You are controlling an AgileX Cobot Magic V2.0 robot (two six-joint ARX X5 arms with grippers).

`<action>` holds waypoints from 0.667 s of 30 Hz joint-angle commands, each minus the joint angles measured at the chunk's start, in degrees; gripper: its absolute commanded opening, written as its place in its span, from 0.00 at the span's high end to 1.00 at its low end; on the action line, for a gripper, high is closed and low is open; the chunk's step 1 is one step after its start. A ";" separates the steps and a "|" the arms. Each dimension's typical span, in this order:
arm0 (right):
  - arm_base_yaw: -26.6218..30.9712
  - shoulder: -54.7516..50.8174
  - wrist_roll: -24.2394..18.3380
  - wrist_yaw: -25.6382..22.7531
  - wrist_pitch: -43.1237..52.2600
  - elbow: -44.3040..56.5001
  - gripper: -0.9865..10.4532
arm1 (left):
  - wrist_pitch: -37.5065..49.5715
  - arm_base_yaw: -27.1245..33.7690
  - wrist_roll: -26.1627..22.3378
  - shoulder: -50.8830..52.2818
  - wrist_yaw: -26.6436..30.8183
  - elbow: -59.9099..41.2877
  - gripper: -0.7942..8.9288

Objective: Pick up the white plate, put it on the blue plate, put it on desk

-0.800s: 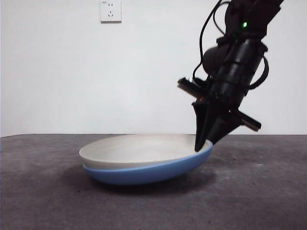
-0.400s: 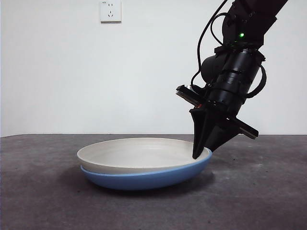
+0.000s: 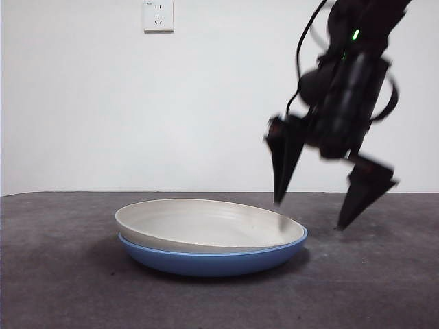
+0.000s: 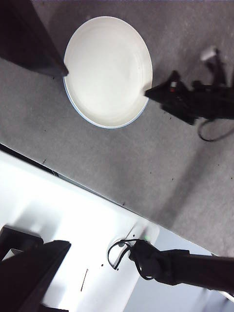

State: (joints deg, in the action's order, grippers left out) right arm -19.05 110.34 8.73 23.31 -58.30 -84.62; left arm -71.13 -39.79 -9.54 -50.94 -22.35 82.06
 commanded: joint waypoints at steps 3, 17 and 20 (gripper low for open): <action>-0.22 -9.57 -0.74 -3.76 -3.39 -1.40 0.37 | 0.46 -0.52 0.11 -0.37 -0.13 0.63 0.27; -8.24 -44.11 2.95 -14.60 -15.82 -1.40 0.37 | 0.42 -1.16 0.92 -0.37 -0.13 0.63 0.27; -10.80 -50.29 3.61 -14.60 -18.51 -1.40 0.37 | 0.42 -1.16 3.58 -0.37 -0.13 0.63 0.27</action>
State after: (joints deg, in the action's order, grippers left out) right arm -29.02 61.04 11.03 8.95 -76.29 -84.73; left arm -71.13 -40.40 -7.99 -50.94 -22.35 82.06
